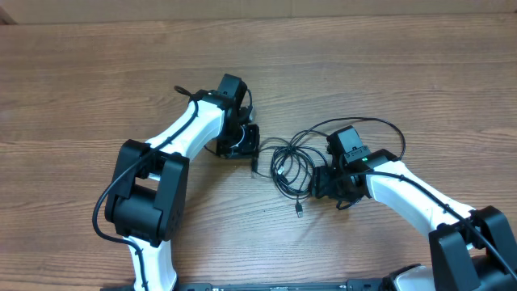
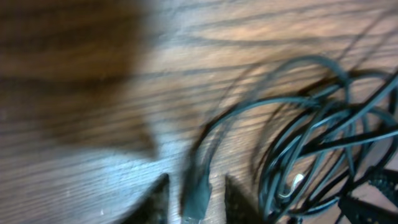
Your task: Untangle cables
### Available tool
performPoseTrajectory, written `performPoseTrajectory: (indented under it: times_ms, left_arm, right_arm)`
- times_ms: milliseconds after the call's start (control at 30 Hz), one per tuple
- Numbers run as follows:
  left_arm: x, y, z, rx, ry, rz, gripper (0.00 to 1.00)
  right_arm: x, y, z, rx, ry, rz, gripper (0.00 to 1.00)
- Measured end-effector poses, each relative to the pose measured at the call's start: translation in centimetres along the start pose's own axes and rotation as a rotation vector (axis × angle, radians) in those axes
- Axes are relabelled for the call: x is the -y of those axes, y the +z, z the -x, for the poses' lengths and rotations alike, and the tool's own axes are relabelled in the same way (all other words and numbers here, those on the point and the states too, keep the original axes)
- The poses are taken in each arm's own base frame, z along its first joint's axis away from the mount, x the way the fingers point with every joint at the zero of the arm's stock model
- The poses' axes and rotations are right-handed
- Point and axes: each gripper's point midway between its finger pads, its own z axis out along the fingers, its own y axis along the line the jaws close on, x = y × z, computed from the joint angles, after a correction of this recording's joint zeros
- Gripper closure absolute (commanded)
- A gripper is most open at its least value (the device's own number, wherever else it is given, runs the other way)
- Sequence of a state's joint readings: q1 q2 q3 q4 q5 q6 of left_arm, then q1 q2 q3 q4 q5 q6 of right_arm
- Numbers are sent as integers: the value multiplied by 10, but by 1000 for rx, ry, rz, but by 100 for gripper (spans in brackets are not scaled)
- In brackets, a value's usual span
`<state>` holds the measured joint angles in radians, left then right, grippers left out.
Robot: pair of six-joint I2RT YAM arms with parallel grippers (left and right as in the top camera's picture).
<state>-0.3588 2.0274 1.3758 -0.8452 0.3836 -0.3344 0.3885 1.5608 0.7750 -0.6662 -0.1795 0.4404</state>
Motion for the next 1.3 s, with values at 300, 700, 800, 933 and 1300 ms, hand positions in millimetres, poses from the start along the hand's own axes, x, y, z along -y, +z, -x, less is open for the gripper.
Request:
performPoseTrajectory:
  times_ms: [300, 700, 800, 933, 1300]
  left_arm:
    - [21, -20, -1, -43, 87, -234, 56]
    - [17, -20, 14, 22, 123, -189, 66]
    - [23, -12, 14, 37, 164, -134, 68]
    - [33, -2, 18, 82, 234, -40, 67]
    - [46, 12, 27, 214, 339, 213, 67]
  right_arm:
    - [-22, -7, -10, -69, -72, 117, 30]
    - [-45, -24, 11, -26, -116, 182, 35]
    - [-39, -23, 9, -29, -112, 147, 36]
    - [-35, -23, 11, -22, -110, 127, 36]
    - [-34, -22, 14, -4, -113, 117, 35]
